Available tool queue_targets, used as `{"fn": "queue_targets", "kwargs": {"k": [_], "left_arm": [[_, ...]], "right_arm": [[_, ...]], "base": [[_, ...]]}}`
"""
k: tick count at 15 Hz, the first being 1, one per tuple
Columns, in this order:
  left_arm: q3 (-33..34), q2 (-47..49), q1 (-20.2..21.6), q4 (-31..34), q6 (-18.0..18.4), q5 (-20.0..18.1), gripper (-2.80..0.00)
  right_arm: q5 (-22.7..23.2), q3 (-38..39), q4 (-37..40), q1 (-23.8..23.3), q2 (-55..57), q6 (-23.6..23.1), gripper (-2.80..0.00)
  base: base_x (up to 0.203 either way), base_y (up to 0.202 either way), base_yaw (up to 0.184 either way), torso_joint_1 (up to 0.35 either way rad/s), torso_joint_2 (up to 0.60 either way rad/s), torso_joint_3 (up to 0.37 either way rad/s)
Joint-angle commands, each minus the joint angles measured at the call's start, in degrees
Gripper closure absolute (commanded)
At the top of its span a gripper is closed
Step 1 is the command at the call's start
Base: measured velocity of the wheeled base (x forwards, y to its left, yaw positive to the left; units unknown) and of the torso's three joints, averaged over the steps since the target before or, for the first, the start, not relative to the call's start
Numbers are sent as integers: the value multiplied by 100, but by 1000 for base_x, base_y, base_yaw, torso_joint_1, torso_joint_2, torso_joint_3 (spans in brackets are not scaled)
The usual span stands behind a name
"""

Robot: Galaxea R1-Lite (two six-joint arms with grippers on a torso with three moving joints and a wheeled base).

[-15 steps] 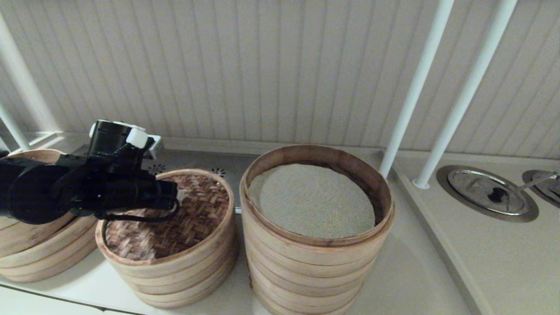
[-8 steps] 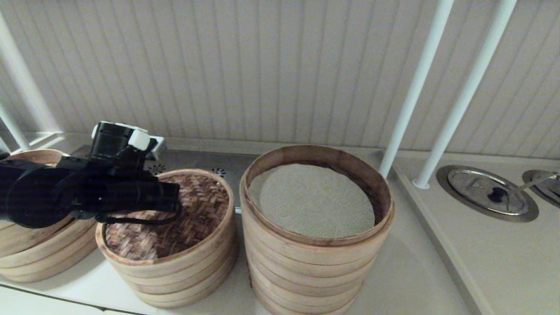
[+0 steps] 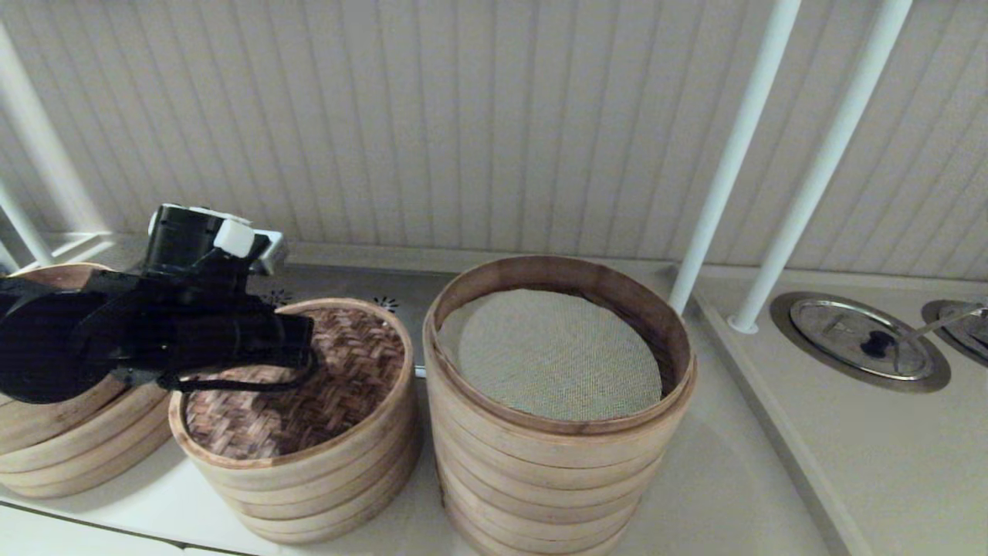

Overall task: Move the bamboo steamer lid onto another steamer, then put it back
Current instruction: Pick up the steamer

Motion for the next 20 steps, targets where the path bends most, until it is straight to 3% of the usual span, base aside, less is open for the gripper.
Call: {"fn": "queue_targets", "kwargs": {"k": [1, 9, 10, 11, 20], "left_arm": [[-48, -73, 8, -101, 8, 20, 0], [121, -32, -1, -190, 9, 1, 0], [169, -29, -1, -180, 17, -3, -175], [185, -29, -1, -181, 8, -3, -280], [263, 144, -125, -181, -1, -42, -280]], "right_arm": [[0, 9, 0, 1, 2, 0, 0], [0, 9, 8, 1, 2, 0, 0], [0, 9, 0, 1, 2, 0, 0], [0, 9, 9, 1, 2, 0, 0], [0, 9, 0, 1, 2, 0, 0]], "base": [[0, 0, 0, 0, 0, 0], [0, 0, 0, 0, 0, 0], [0, 0, 0, 0, 0, 0], [0, 0, 0, 0, 0, 0], [0, 0, 0, 0, 0, 0]]}}
